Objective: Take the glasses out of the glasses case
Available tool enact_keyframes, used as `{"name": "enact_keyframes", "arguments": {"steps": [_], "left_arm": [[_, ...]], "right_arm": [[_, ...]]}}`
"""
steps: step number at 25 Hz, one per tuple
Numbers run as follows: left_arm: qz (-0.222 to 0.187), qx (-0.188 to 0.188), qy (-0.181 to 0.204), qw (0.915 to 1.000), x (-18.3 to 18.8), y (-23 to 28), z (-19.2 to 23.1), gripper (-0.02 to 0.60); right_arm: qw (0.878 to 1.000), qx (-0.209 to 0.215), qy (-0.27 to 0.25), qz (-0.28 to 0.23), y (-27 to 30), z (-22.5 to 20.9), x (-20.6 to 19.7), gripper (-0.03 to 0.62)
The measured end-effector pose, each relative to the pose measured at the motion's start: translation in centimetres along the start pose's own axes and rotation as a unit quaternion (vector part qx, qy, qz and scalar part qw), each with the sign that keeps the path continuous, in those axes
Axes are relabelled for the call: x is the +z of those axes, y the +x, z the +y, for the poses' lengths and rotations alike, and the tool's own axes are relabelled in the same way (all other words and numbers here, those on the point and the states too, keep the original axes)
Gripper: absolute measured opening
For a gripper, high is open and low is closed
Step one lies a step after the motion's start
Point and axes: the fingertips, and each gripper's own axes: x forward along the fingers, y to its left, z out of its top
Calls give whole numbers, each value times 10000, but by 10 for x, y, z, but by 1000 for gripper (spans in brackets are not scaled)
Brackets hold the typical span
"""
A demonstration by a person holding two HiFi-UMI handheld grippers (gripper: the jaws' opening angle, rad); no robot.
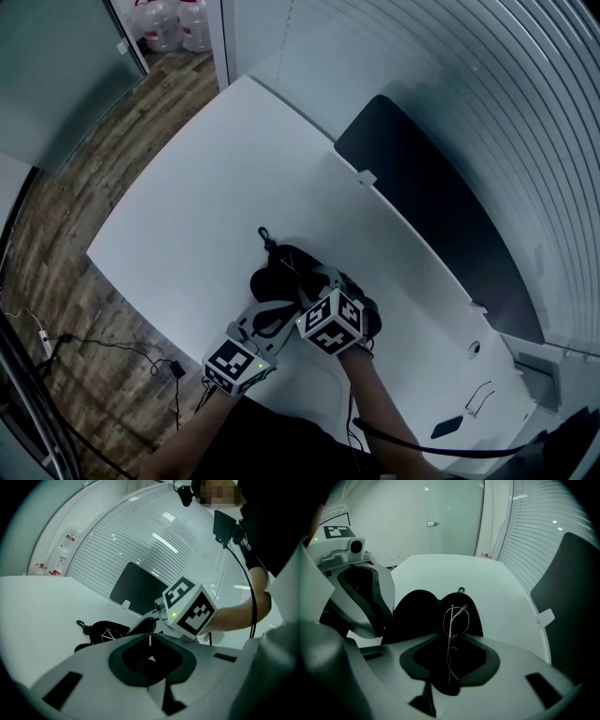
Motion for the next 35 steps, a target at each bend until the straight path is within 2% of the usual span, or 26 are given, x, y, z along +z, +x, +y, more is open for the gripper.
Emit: {"name": "enact_keyframes", "arguments": {"steps": [20, 26, 35], "left_arm": [[32, -41, -85, 10000, -5, 3, -3, 11], [10, -16, -75, 10000, -3, 1, -3, 10], [-12, 45, -99, 9999, -3, -1, -3, 11]], "right_arm": [[10000, 10, 14, 25, 4, -5, 0, 86], [9999, -50, 118, -44, 2, -7, -1, 51], [9999, -113, 55, -76, 0, -7, 0, 43]]}}
